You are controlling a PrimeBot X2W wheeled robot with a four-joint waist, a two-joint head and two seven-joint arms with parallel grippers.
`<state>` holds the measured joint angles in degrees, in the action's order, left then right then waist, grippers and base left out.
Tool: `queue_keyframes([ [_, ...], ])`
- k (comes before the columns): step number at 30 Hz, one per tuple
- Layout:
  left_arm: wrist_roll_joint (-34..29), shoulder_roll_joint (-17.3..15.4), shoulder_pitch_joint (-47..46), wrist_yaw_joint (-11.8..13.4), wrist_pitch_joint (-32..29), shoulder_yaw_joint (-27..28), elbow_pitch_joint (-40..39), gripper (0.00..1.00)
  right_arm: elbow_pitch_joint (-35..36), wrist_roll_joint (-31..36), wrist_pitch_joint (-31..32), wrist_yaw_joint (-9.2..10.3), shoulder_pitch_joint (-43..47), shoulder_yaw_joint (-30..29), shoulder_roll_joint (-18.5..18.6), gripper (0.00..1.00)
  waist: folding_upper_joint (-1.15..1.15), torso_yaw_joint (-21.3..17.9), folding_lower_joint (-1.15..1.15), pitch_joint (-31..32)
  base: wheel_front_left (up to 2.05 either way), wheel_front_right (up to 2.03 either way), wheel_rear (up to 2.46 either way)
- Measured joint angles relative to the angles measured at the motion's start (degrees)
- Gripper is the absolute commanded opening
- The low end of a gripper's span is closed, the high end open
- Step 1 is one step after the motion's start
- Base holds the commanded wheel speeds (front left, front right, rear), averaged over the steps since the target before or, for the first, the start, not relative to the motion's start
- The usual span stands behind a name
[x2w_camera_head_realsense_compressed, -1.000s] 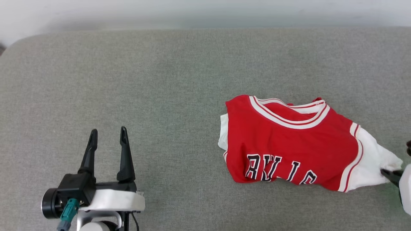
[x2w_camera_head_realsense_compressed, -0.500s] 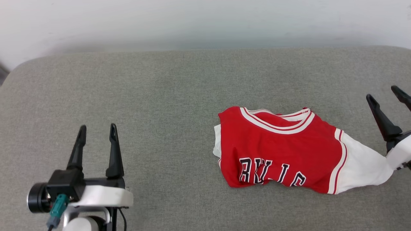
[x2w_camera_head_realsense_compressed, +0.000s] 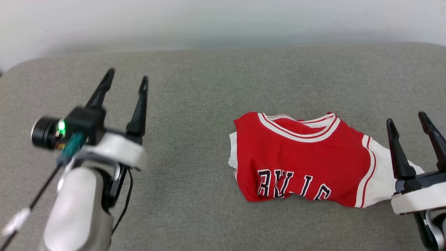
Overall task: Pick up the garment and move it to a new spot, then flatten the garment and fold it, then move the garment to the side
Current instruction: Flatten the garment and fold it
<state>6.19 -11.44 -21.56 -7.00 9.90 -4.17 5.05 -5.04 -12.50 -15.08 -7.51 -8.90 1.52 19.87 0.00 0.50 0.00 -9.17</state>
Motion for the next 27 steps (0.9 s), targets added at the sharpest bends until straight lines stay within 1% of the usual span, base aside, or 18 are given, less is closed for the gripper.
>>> queue_keyframes([
  [3,2.6,-2.8,-5.3,-0.3,-6.0,-4.3,0.6,1.0,2.6,1.6,0.0,0.01,1.3,-1.8,-2.2,1.0,0.0,-0.3,0.0,-0.9,0.0,0.0,0.0],
  [4,4.3,-4.0,-7.2,-0.3,-8.4,-6.7,0.6,1.0,3.5,2.1,0.0,0.01,1.4,-2.2,-2.9,1.0,0.0,-0.5,0.0,-1.2,0.0,0.0,0.0],
  [7,11.0,-7.5,-12.2,-0.4,-16.4,-14.4,0.2,1.0,5.3,3.2,0.0,0.01,2.1,-2.8,-4.4,1.0,0.0,-1.0,0.0,-2.3,0.0,0.0,0.0],
  [10,18.6,-11.1,-16.8,-0.4,-24.6,-21.5,-0.4,1.0,6.3,4.1,0.0,0.0,2.2,-2.7,-5.1,1.0,0.0,-1.5,0.0,-3.6,0.0,0.0,0.0],
  [12,23.3,-13.1,-20.0,-0.4,-29.6,-25.6,-0.7,1.0,6.8,4.5,0.0,0.0,2.2,-2.6,-5.4,1.0,0.0,-1.9,0.0,-4.5,0.0,0.0,0.0],
  [16,30.7,-16.5,-26.4,-0.4,-39.4,-34.7,-0.6,1.0,7.2,5.0,0.0,0.01,1.6,-2.2,-5.9,1.0,0.0,-2.8,0.01,-6.5,0.0,0.0,0.0],
  [21,38.3,-18.5,-33.5,-0.4,-48.9,-44.7,0.5,1.0,7.5,5.5,0.0,0.0,-0.4,-1.2,-6.1,1.0,0.0,-4.2,0.01,-9.1,0.0,0.0,0.0],
  [27,43.6,-18.7,-40.0,-0.4,-54.9,-55.0,3.1,1.0,7.5,6.0,0.0,0.01,-2.4,-0.6,-6.5,1.0,0.0,-6.0,0.01,-12.4,0.0,0.0,0.0],
])
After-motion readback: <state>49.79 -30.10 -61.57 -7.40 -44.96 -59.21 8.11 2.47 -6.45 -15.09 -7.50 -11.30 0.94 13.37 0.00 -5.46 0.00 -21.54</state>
